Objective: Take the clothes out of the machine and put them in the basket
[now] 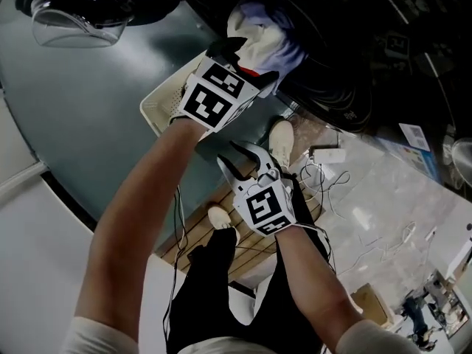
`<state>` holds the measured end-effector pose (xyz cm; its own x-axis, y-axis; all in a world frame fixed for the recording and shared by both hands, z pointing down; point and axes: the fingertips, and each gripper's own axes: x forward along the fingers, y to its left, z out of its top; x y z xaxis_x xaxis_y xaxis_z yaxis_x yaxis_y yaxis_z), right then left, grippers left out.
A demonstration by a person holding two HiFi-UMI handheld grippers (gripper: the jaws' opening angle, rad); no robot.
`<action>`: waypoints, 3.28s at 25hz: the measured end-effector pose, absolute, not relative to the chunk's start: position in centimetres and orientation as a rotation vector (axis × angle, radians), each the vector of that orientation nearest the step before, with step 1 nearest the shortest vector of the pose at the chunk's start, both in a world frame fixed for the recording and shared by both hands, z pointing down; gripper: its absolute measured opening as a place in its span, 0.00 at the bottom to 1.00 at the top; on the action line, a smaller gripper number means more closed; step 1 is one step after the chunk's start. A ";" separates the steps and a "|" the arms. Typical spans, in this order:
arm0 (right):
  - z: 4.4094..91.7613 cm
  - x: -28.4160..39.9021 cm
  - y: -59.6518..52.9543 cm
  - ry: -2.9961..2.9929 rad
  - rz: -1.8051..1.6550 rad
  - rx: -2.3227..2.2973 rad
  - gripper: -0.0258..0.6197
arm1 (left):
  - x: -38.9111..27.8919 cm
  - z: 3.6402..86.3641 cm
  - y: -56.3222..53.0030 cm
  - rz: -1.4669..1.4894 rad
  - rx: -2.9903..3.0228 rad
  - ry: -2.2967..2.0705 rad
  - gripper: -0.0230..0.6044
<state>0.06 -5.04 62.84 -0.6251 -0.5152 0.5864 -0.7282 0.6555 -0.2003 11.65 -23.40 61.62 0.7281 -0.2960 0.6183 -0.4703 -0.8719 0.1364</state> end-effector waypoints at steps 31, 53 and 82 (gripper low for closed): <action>63.8 2.5 -8.0 -2.406 0.591 0.937 0.23 | 17.0 71.6 -30.7 1.158 2.573 -0.646 0.38; 65.8 0.2 -5.7 -2.378 0.623 0.939 0.23 | 9.1 59.6 -25.8 0.777 2.542 -0.699 0.25; 57.6 -0.4 3.3 -2.411 0.566 0.748 0.23 | -6.3 41.9 -14.4 0.499 2.564 -0.831 0.25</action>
<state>-0.35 3.30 57.59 -0.6955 -0.3835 0.6076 -0.6137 0.7569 -0.2247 -6.25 -14.36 41.92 0.7600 -0.4736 0.4451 -0.6155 -0.7445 0.2587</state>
